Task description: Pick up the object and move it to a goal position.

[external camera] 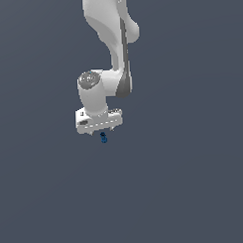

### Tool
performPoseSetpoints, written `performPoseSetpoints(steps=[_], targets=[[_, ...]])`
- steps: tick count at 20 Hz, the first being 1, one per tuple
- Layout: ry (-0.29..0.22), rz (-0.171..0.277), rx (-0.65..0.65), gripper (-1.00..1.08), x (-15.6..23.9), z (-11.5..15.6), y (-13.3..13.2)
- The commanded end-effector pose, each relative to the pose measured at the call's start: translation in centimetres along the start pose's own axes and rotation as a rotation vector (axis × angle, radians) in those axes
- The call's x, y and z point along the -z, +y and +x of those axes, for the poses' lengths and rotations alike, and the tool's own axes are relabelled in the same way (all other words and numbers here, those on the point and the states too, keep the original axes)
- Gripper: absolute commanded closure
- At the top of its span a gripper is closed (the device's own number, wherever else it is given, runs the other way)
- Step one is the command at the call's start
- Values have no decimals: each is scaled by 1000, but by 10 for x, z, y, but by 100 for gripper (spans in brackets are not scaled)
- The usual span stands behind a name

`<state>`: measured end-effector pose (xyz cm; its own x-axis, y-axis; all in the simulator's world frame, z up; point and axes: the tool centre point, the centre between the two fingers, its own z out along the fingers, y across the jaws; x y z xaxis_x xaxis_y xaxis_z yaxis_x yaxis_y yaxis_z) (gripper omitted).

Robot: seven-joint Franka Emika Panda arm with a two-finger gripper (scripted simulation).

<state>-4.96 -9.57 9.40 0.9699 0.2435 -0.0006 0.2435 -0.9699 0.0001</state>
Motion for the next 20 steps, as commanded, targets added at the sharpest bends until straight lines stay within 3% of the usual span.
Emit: performPoseSetpoints(steps=[1,20], targets=[[1,0,5,-92,-1,-1,1],[1,0,5,-92,-51,-1,0]])
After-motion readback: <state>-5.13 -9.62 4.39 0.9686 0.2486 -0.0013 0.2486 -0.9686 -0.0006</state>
